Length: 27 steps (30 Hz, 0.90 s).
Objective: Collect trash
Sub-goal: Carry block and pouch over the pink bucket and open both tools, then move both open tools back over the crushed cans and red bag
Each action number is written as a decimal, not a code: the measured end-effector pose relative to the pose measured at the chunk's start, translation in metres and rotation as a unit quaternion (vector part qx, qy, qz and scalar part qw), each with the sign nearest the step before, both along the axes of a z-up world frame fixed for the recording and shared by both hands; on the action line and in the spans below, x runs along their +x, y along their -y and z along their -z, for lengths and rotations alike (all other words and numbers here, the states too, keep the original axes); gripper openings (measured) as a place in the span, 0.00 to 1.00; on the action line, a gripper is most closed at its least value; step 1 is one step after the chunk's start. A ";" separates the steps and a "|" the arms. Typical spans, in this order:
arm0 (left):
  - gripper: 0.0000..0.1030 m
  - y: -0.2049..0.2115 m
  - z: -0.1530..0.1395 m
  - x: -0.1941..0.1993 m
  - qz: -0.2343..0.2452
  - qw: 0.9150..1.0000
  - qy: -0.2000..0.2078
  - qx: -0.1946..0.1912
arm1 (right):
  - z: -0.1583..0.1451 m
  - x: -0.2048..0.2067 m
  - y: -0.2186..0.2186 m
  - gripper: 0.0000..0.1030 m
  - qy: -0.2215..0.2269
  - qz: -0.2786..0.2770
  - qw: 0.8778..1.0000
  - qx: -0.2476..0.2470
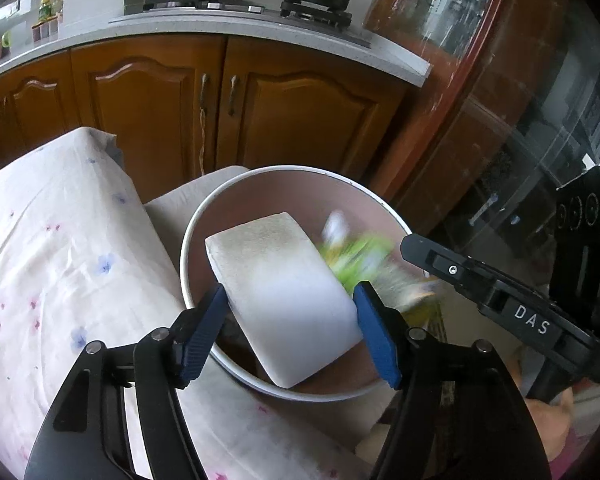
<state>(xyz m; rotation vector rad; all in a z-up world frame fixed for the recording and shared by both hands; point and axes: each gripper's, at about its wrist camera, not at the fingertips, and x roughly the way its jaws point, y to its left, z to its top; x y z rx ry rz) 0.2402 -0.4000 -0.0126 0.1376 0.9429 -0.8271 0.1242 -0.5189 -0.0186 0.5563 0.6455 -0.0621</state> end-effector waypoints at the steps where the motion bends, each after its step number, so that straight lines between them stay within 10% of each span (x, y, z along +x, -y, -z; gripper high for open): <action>1: 0.66 -0.001 0.000 0.001 -0.001 1.000 -0.003 0.000 | 0.000 -0.001 0.001 0.15 0.000 0.001 1.000 0.002; 5: 0.68 -0.005 0.001 0.001 -0.007 1.000 -0.009 -0.001 | -0.003 -0.008 0.002 0.34 0.010 0.010 1.000 0.003; 19: 0.72 -0.024 -0.003 -0.008 -0.022 1.000 -0.009 -0.018 | -0.016 -0.027 0.001 0.47 0.037 0.035 0.999 0.013; 27: 0.72 -0.089 -0.009 -0.028 -0.070 0.997 -0.004 -0.032 | -0.019 -0.033 -0.021 0.75 0.046 0.020 0.999 0.015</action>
